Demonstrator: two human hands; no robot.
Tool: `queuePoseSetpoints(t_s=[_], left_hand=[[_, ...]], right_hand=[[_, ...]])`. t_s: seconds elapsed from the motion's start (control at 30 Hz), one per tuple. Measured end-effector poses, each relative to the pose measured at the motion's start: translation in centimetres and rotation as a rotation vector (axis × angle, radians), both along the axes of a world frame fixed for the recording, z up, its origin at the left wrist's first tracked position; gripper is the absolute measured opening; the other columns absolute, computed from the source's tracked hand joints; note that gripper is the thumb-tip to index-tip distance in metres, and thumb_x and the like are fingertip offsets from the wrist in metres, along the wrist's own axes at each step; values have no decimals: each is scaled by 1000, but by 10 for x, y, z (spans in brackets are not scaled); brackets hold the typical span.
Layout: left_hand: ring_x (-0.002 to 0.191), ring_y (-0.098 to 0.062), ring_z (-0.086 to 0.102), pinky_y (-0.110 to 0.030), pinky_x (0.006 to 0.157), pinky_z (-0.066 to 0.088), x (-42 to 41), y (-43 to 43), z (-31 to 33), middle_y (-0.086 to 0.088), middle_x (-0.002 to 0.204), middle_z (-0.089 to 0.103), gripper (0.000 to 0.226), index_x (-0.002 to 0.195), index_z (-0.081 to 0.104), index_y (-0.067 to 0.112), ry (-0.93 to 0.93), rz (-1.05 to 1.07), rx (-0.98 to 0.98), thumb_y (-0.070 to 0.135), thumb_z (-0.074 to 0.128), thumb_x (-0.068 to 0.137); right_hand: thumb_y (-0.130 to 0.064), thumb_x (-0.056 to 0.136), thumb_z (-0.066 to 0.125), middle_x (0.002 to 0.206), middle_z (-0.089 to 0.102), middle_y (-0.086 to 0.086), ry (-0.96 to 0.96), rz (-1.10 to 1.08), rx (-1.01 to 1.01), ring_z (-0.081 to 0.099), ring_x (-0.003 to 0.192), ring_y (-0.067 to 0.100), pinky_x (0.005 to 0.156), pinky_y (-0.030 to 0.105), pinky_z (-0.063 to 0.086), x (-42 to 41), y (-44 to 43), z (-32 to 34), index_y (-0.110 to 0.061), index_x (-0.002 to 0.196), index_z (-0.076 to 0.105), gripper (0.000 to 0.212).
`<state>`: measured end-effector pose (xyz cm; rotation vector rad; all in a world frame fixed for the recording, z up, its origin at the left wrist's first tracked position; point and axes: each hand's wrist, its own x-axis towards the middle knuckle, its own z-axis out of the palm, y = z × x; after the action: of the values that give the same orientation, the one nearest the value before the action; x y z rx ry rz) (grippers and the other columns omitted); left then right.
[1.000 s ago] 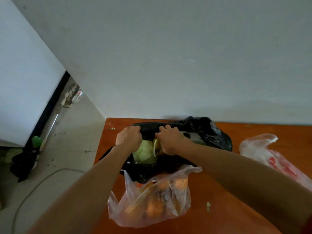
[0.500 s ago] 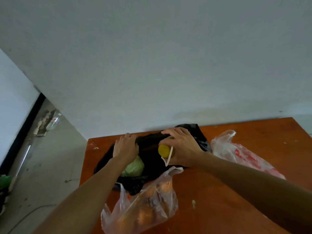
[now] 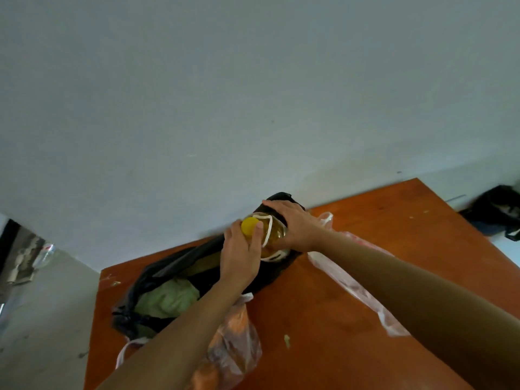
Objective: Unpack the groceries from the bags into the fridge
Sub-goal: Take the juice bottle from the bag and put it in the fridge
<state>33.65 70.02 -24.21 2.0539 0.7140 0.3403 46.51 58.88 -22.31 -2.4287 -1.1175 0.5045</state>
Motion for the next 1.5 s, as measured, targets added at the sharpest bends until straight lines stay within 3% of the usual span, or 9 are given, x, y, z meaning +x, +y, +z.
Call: queuePoseSetpoints(t_s=[0.1,0.2,0.3,0.6,0.8,0.9,1.17,1.37,1.5], left_hand=[[121,-28,49,-42,98,45,6,1,1,-7,137,45,71,143,32,17,40,74,31,64,27,90],[122,-29,48,-41,98,41,15,9,3,-7,140,43,54,146,28,26,30,113,74,51,32,99],[112,-26,53,-46,95,48,28,21,4,-5,129,51,49,136,36,33,56,112,113,58,31,94],[74,-7,51,-24,59,40,55,63,8,2,84,55,21,100,51,13,91,204,67,34,49,97],[88,-36,63,-60,70,55,37,100,-23,-14,93,62,23,87,56,15,125,434,-186,33,43,94],[92,-39,65,-60,66,57,25,100,-43,-17,99,65,27,98,61,10,121,530,-375,32,46,94],[95,-36,66,-43,58,58,18,102,-67,-19,106,68,35,104,65,10,108,596,-632,38,45,96],[91,-33,66,-54,66,58,10,102,-69,-17,105,67,51,107,60,15,151,618,-757,60,44,90],[91,-32,65,-56,64,58,-6,92,-77,-14,101,63,51,100,56,9,221,597,-704,57,59,85]], right_hand=[[-31,72,75,154,27,4,197,-28,24,28,140,24,112,42,31,32,-16,-6,-32,151,22,95],[-27,84,64,156,26,6,65,-87,-6,33,139,28,106,41,35,70,-22,-16,-35,151,22,80],[-32,93,52,160,19,2,-104,73,-187,32,139,31,104,48,38,83,-12,-36,-37,151,20,66],[-13,96,45,119,61,5,-213,61,-345,60,110,27,88,39,52,87,-12,-141,-21,127,53,33],[-21,98,44,134,46,8,-246,83,-528,47,122,28,106,54,33,72,-34,-185,-21,144,33,47],[-23,99,41,136,43,6,-249,115,-540,42,126,27,111,60,18,64,-42,-188,-20,144,33,47],[-26,97,46,111,64,3,126,-408,145,60,105,23,88,36,47,96,-28,-139,-15,119,64,30],[-64,93,36,110,62,2,343,-478,1,60,95,20,81,36,51,62,25,-140,-13,135,42,66],[-69,87,45,93,66,3,518,-722,11,63,72,16,56,29,52,56,27,-150,-10,106,56,63]])
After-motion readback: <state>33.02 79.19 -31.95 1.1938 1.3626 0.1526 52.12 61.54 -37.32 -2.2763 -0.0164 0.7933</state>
